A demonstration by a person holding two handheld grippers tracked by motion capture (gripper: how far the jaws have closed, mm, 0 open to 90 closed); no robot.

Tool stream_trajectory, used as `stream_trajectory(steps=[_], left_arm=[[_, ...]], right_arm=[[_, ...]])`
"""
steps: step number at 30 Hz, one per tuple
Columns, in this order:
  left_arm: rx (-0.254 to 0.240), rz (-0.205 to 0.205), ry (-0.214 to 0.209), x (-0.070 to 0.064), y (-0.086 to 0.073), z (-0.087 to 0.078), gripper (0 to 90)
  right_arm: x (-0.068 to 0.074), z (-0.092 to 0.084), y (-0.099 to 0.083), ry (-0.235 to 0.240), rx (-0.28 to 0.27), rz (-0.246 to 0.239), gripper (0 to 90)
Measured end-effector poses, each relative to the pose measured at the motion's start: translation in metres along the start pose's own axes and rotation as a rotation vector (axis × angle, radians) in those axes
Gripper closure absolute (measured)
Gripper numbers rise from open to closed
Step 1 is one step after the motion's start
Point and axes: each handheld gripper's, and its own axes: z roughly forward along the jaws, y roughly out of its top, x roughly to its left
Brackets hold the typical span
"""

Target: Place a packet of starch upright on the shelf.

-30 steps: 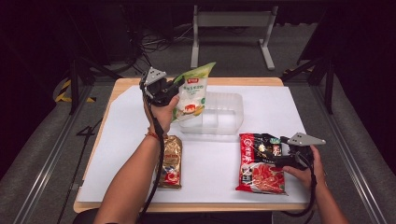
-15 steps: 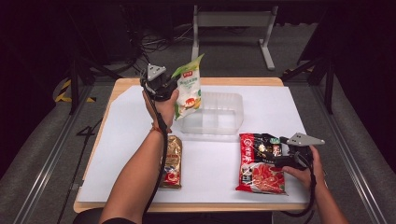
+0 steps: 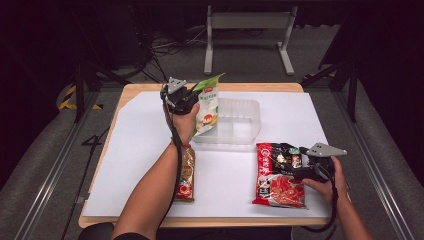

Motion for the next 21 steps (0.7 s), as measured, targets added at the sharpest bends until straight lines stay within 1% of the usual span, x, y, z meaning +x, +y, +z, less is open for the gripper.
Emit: stream_trajectory(steps=[3, 4, 6, 8, 9, 11, 12, 13, 14, 15, 16, 20, 21], left_arm=[[0.022, 0.033, -0.048, 0.0, -0.001, -0.002, 85.6], [0.025, 0.041, -0.052, 0.0, -0.001, -0.003, 84.5], [0.035, 0.066, -0.082, 0.0, -0.002, -0.006, 83.2], [0.043, 0.107, -0.107, 0.001, -0.002, -0.009, 80.2], [0.052, 0.123, -0.119, 0.001, -0.002, -0.011, 75.7], [0.074, 0.15, -0.148, 0.002, -0.003, -0.013, 74.7], [0.081, 0.17, -0.152, 0.003, -0.004, -0.015, 75.2], [0.087, 0.186, -0.16, 0.004, -0.004, -0.016, 72.3], [0.104, 0.208, -0.171, 0.005, -0.007, -0.019, 70.9], [0.118, 0.215, -0.182, 0.007, -0.009, -0.021, 68.4], [0.131, 0.219, -0.204, 0.008, -0.01, -0.022, 68.3], [0.204, 0.296, -0.217, 0.012, -0.022, -0.031, 65.8], [0.232, 0.314, -0.223, 0.013, -0.026, -0.035, 65.9]], right_arm=[[0.0, 0.0, 0.0, 0.0, 0.003, -0.001, 15.2], [0.0, 0.0, 0.0, -0.001, 0.002, -0.001, 15.2], [0.001, 0.0, 0.0, -0.003, 0.004, -0.004, 15.2], [0.001, 0.0, 0.0, -0.002, 0.004, -0.004, 15.2], [0.001, 0.0, 0.0, -0.002, 0.005, -0.005, 15.2], [0.001, 0.0, 0.0, -0.002, 0.005, -0.005, 15.2], [0.002, 0.0, 0.0, -0.003, 0.005, -0.005, 15.2], [0.002, 0.0, 0.0, -0.003, 0.005, -0.005, 15.2], [0.002, 0.0, 0.0, -0.003, 0.006, -0.006, 15.2], [0.002, 0.0, 0.0, -0.003, 0.007, -0.007, 15.2], [0.002, 0.0, 0.0, -0.001, 0.007, -0.006, 15.2], [0.002, 0.001, 0.0, 0.001, 0.01, -0.005, 15.2], [0.003, 0.001, 0.0, 0.002, 0.012, -0.006, 15.2]])
